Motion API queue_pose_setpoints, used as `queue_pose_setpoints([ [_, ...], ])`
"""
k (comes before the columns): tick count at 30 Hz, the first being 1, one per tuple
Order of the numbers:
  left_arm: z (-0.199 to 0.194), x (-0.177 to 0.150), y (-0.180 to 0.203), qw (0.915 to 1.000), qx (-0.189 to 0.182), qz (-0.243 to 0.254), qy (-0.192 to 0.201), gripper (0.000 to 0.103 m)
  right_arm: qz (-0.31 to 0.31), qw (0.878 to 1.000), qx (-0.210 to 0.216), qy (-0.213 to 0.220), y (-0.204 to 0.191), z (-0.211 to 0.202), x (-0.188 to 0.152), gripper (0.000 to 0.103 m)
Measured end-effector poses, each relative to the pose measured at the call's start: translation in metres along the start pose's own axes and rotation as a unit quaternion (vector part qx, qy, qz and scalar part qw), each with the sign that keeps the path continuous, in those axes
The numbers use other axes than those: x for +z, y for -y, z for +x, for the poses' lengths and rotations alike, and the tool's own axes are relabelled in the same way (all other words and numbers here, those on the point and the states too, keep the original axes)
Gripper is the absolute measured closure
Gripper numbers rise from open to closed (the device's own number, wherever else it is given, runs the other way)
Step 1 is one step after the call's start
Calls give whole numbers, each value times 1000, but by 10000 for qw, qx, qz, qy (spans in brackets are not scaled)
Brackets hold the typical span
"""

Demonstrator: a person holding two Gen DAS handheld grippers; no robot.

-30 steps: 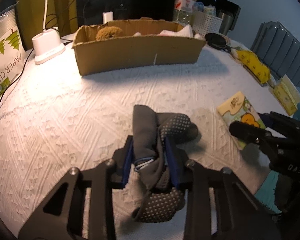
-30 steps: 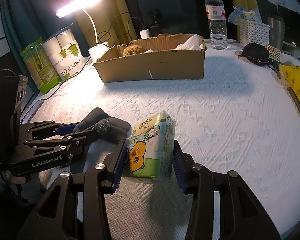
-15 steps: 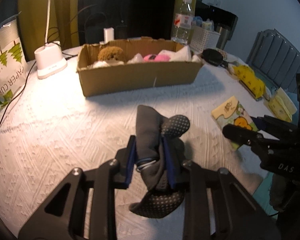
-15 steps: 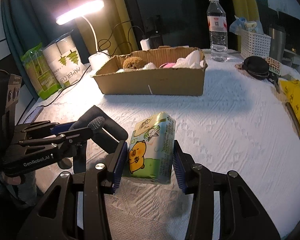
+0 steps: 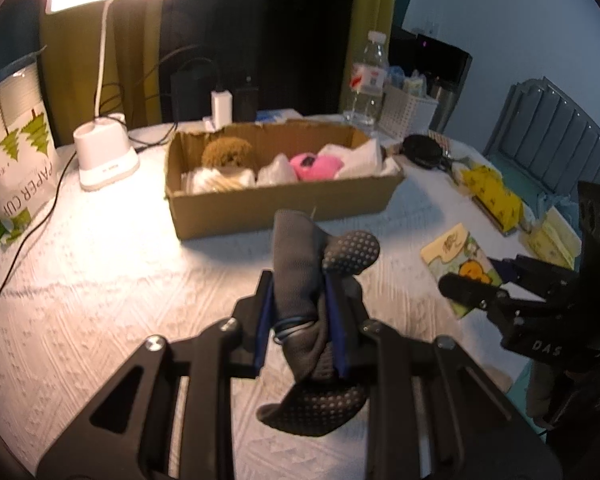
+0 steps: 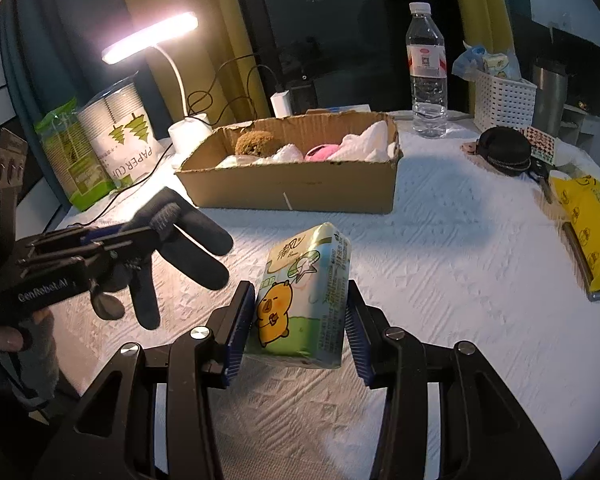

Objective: Organize soft objects
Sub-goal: 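Carry the glove with the left tool over the box while the right tool carries the tissue pack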

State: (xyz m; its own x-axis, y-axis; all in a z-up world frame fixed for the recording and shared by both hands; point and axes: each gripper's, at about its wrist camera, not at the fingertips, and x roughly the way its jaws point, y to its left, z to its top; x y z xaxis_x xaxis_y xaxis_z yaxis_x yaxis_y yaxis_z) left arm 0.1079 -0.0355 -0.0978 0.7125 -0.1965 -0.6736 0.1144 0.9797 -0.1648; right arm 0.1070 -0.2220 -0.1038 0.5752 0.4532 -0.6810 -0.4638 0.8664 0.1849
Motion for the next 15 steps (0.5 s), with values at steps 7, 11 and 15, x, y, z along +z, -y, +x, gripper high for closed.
queue_pose_setpoints([
  [7, -4, 20, -7, 9997, -24, 6, 226, 77, -87, 9999, -31, 61, -2, 4, 14, 56],
  [11, -5, 31, -11, 9995, -32, 8, 328, 77, -148, 9998, -53, 112, -3, 7, 24, 56],
  [15, -5, 41, -15, 9991, -30, -2, 424, 77, -196, 9997, -72, 150, -3, 10, 32, 56],
])
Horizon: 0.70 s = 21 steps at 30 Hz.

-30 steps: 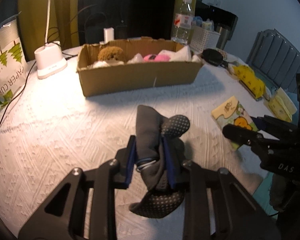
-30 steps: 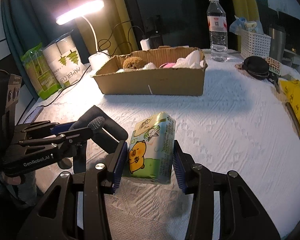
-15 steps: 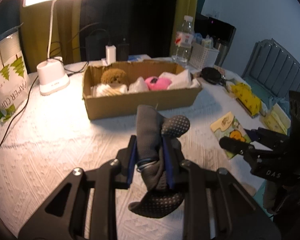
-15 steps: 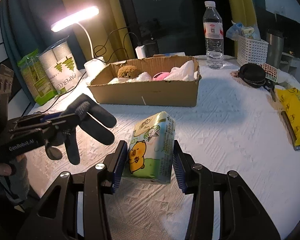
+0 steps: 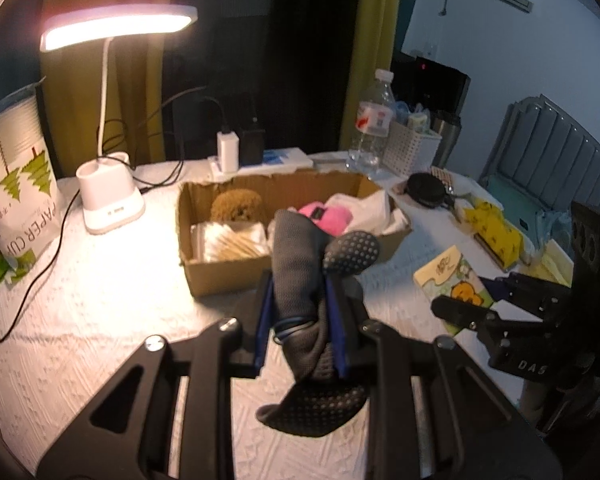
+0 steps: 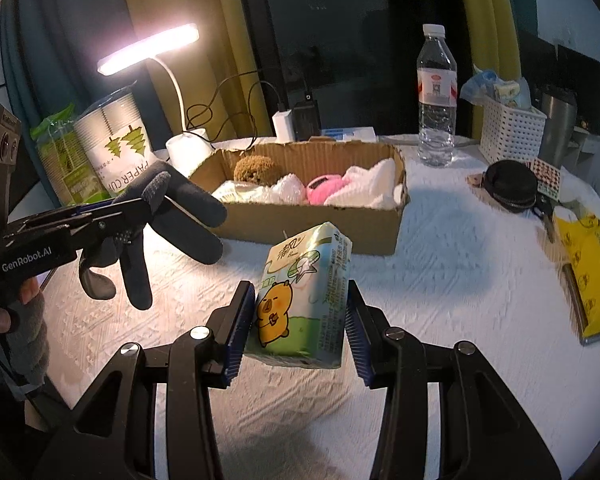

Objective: Organize soft objects
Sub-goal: 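Carry the glove with the left tool over the box while the right tool carries the tissue pack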

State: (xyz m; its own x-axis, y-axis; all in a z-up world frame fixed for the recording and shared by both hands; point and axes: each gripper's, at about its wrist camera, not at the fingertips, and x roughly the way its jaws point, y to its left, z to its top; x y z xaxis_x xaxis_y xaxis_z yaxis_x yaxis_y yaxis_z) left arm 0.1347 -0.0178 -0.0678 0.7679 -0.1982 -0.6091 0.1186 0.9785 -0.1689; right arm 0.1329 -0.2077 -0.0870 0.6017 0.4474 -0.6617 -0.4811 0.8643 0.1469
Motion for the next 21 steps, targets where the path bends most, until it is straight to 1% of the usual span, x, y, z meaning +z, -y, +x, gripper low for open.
queue_pose_setpoints([
  [7, 2, 17, -7, 9998, 56, -28, 179, 77, -70, 9999, -56, 63, 3, 8, 15, 56],
  [18, 10, 40, -16, 9994, 115, -39, 317, 77, -123, 9996, -114, 239, 10, 16, 43, 56],
  [21, 13, 46, -19, 9991, 98, -6, 420, 77, -99, 9994, -117, 301, 13, 19, 49, 56],
])
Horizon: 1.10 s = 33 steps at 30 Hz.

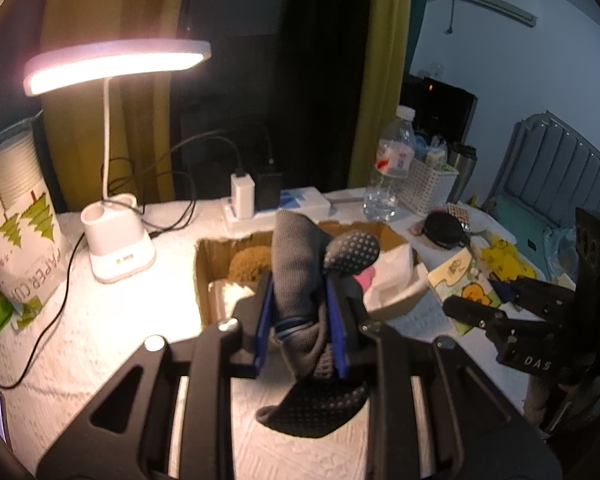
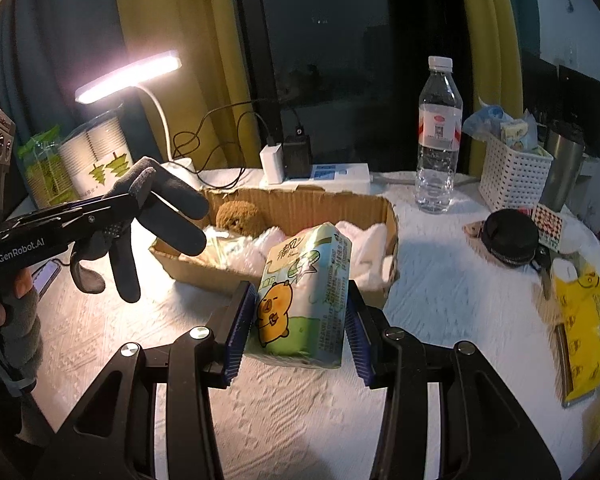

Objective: Organize soft objects
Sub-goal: 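Carry the glove with the left tool over the box while the right tool carries the tissue pack, then release the glove into the box with the left tool while the right tool releases the tissue pack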

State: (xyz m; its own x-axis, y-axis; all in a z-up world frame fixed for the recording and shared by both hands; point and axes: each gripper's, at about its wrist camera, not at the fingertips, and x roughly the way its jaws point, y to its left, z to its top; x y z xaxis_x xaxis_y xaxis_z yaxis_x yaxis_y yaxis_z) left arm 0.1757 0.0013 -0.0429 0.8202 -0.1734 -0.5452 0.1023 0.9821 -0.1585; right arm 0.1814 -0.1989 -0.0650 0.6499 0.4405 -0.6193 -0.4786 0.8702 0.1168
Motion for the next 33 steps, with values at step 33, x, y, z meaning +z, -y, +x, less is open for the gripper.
queue_pose_setpoints([
  [33, 106, -17, -22, 9963, 381, -96, -765, 76, 295, 9989, -174, -305, 39, 88, 13, 56],
])
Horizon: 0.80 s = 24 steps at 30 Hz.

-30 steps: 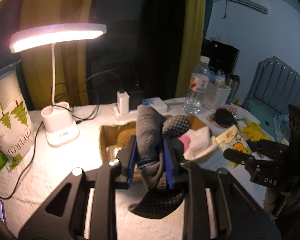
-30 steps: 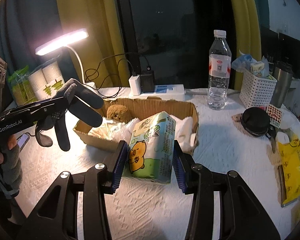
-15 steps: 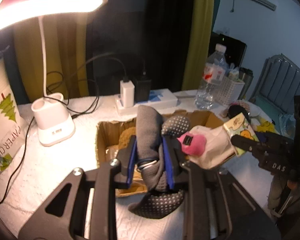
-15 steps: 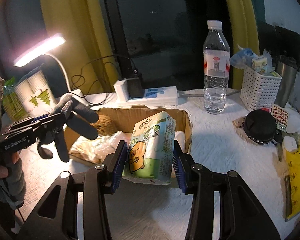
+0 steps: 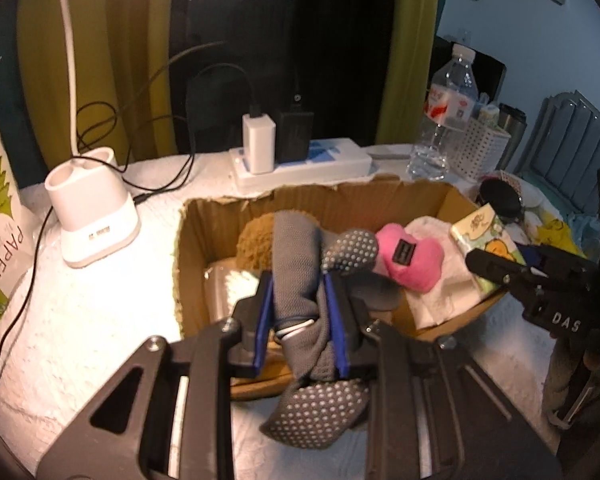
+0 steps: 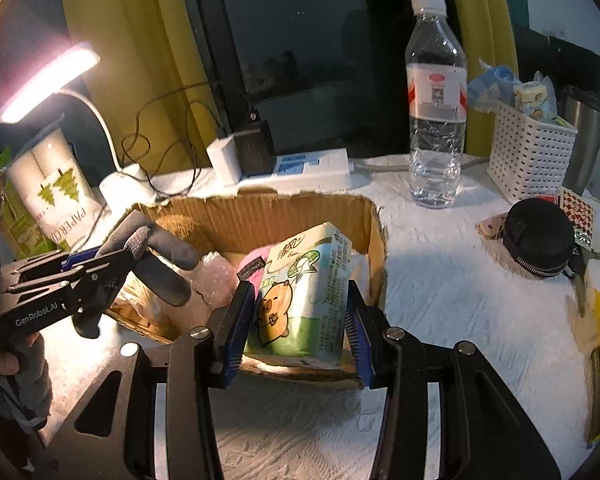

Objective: Organize soft objects
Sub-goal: 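Release the glove into the box with the left tool while the right tool releases the tissue pack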

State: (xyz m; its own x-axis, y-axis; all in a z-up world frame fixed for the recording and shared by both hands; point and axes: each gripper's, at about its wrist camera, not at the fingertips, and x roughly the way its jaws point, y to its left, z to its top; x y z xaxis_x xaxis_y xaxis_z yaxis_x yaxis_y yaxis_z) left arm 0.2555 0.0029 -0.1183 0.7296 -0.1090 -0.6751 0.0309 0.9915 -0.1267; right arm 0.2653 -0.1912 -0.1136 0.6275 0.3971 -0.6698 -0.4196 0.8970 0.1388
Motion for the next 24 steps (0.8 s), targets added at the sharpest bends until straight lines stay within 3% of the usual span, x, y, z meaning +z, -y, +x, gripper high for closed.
queue_pose_setpoints([
  [13, 9, -6, -5, 9997, 112, -114, -193, 68, -125, 9995, -240, -191, -8, 5, -2, 53],
  [17, 2, -5, -6, 9997, 129, -177, -148, 44, -149, 9995, -220, -145, -11, 2, 0, 43],
  [24, -15, -5, -1, 9997, 163, -174, -16, 33, -233, 9994, -240, -60, -19, -8, 3, 38],
])
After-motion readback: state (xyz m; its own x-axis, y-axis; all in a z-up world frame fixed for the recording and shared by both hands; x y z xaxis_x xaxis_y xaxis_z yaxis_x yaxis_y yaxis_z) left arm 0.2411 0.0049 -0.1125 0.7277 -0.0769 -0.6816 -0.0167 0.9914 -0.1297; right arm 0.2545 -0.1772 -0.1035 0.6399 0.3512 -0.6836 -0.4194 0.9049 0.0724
